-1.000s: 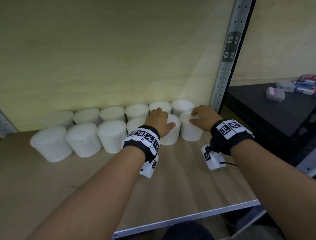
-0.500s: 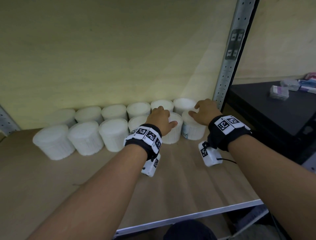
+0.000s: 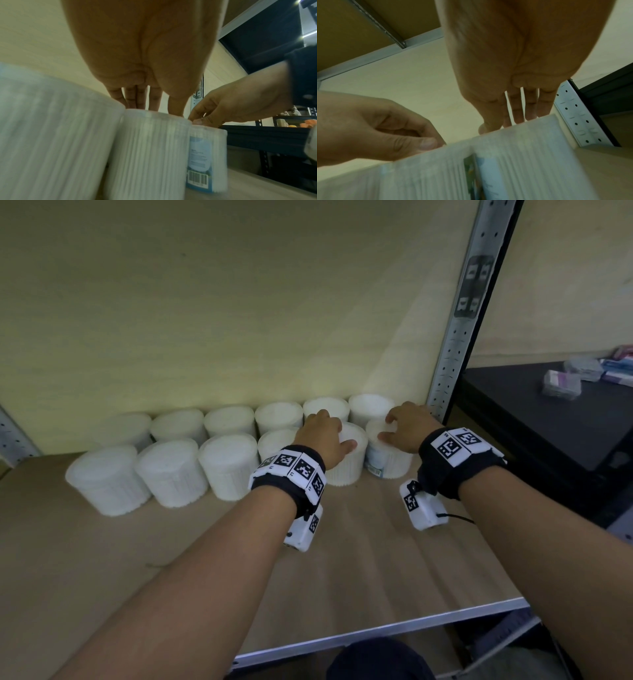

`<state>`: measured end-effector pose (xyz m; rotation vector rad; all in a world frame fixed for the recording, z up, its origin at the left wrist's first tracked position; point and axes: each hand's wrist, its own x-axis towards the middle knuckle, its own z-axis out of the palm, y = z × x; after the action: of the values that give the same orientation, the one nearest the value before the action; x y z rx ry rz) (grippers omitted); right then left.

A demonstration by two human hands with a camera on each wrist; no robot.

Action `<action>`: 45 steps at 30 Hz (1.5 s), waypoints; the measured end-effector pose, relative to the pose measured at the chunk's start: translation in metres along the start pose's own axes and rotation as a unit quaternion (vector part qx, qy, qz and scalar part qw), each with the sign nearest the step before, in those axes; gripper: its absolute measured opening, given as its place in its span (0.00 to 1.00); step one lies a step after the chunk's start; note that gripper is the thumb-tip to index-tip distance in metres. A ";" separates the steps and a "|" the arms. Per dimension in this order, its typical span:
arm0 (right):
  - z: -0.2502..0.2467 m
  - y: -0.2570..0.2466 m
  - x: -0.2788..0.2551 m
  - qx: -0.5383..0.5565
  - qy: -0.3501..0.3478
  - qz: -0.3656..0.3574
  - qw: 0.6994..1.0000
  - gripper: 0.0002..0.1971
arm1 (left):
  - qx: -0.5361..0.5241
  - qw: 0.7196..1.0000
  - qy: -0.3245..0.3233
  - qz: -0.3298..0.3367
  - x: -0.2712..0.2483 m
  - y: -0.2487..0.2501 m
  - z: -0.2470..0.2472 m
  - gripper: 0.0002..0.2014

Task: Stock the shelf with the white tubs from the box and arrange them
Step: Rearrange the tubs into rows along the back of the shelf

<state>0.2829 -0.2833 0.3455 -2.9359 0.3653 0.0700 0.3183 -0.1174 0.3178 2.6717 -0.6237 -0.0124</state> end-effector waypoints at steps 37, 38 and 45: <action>-0.013 0.001 -0.004 0.023 -0.076 -0.036 0.996 0.25 | 0.012 1.000 0.002 0.000 -0.002 0.002 0.000 0.25; -0.014 0.002 -0.004 0.026 -0.081 -0.040 0.996 0.26 | 0.012 1.000 0.002 0.000 -0.002 0.002 0.000 0.25; -0.009 0.006 0.000 -0.018 -0.007 0.002 1.000 0.28 | 0.011 1.000 0.006 0.002 -0.002 0.001 0.000 0.25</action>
<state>0.2813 -0.2904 0.3537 -2.9684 0.3713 0.0978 0.3160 -0.1178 0.3181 2.6889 -0.6290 0.0106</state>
